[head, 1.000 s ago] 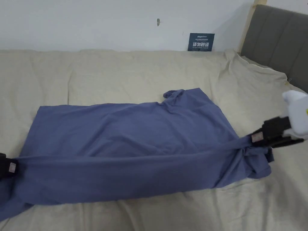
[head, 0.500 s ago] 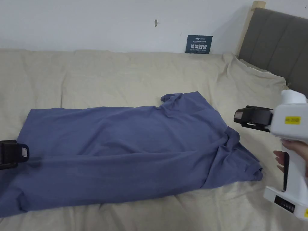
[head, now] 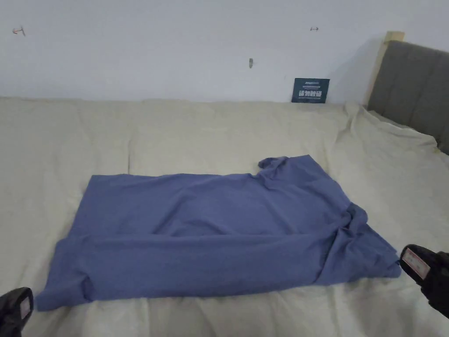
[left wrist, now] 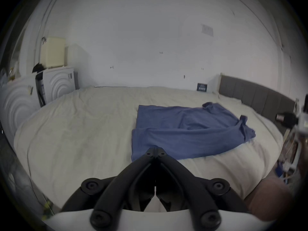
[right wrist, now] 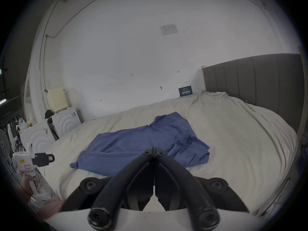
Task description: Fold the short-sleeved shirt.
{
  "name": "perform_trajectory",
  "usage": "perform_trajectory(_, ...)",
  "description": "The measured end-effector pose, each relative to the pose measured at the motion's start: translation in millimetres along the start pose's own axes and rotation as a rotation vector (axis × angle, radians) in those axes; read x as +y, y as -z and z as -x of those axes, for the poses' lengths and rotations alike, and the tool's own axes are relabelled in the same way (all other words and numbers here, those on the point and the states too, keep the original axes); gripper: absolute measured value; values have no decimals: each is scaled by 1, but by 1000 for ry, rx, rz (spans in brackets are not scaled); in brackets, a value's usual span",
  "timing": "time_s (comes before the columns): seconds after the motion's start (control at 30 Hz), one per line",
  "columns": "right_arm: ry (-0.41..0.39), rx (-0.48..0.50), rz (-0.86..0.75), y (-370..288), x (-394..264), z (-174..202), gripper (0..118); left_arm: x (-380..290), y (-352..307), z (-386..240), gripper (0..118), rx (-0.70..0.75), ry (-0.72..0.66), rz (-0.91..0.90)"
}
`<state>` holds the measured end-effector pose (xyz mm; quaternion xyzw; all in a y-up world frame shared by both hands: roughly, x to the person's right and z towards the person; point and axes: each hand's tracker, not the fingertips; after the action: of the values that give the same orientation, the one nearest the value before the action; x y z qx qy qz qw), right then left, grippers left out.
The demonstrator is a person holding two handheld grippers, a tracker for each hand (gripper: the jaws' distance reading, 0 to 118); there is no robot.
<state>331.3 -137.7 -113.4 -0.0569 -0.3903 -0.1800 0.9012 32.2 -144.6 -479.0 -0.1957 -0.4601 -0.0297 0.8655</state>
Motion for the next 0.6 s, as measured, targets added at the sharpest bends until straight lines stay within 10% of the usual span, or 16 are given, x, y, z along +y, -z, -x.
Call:
perform_trajectory(0.47, 38, 85, 79, 11, 7, 27, 0, 52, 116, 57, 0, -52, -23, 399)
perform_trajectory(0.5, 33, 92, 80, 10, 6, 29, 0, 52, 129, 62, 9, -72, -57, 439)
perform_trajectory(0.6, 52, 143, 93, 13, 3, 34, 0, 47, 169, 72, 99, -8, -87, 520)
